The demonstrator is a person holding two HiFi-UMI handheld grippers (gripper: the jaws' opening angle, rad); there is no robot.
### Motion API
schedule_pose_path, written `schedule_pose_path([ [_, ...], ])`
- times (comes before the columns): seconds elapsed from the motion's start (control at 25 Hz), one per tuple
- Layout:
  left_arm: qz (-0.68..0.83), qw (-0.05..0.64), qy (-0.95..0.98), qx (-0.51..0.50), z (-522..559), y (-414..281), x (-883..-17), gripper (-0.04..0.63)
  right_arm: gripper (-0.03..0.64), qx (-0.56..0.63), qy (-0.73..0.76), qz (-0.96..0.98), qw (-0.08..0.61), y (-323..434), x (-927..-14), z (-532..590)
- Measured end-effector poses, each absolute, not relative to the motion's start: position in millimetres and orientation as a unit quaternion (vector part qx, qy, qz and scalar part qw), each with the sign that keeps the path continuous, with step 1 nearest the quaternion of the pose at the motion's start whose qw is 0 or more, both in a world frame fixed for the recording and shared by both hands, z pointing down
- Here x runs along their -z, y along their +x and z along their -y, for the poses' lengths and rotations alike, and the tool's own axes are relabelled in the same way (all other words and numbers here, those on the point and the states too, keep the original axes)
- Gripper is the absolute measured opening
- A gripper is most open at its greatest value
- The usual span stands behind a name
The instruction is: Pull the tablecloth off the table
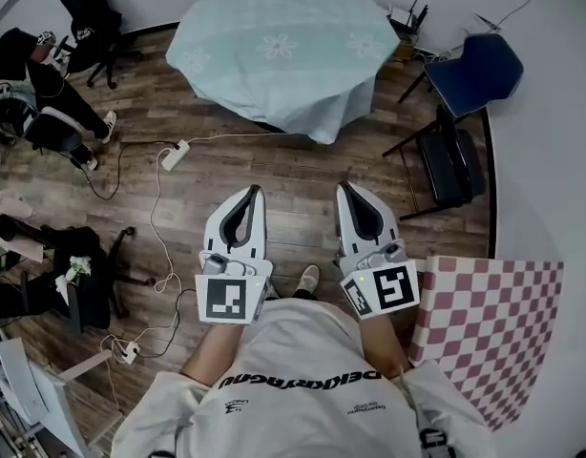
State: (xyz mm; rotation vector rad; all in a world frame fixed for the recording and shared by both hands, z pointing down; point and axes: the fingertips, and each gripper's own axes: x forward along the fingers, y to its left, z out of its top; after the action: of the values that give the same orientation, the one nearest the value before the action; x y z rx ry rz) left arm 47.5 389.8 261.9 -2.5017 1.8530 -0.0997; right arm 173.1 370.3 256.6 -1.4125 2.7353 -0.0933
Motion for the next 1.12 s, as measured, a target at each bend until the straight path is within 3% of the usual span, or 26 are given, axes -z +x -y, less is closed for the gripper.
schedule_pose_path([
  [0.52, -0.63, -0.004, -0.776, 0.032, -384.5, 46.8, -281.9, 0.015, 0.035, 0.063, -0.443, -0.894, 0.011, 194.3, -282.7, -343.9],
  [1.12, -0.607, -0.023, -0.794, 0.019, -269.5, -16.7, -300.0, 0.015, 0.035, 0.043, -0.491, -0.87, -0.004, 124.4, -288.3, -232.1],
])
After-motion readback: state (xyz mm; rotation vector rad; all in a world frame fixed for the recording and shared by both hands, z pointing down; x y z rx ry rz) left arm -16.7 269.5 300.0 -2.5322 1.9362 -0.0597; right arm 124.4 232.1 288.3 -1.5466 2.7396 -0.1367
